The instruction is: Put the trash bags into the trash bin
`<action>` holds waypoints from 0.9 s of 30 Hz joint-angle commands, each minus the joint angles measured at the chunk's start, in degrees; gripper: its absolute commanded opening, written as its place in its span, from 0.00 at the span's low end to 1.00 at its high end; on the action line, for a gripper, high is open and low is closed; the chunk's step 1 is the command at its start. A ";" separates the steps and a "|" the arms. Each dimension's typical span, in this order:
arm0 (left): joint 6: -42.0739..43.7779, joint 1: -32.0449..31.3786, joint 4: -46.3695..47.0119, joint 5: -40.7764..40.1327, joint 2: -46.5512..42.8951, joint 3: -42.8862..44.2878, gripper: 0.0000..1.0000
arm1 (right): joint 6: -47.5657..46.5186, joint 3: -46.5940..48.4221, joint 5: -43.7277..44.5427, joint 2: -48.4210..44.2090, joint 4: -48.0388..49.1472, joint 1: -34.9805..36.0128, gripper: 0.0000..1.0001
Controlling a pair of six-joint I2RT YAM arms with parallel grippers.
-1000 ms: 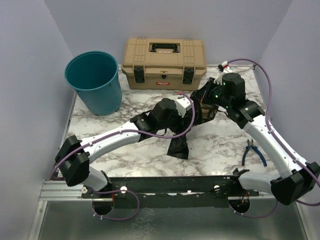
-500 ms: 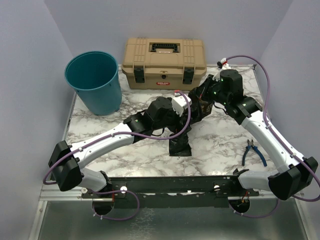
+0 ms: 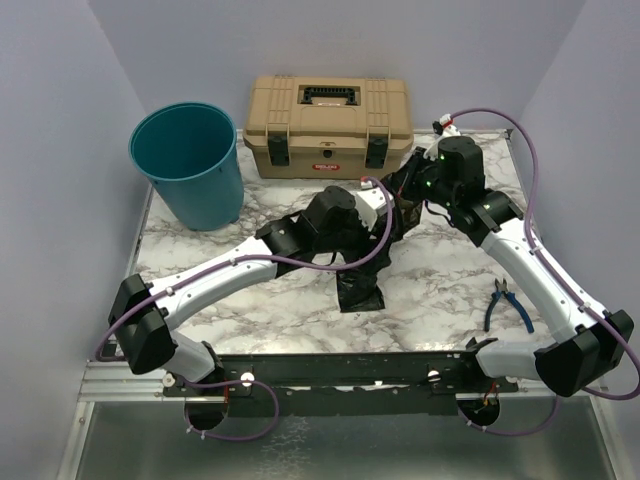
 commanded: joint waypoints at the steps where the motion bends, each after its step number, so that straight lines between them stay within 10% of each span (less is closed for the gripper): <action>1: 0.07 -1.55 -3.37 -3.22 1.65 -1.96 0.94 | 0.36 2.09 0.31 0.77 -1.73 -0.03 0.00; 27: -7.89 -5.40 15.10 -23.94 9.23 -1.93 0.74 | 1.30 0.67 1.60 0.17 -2.03 -0.12 0.00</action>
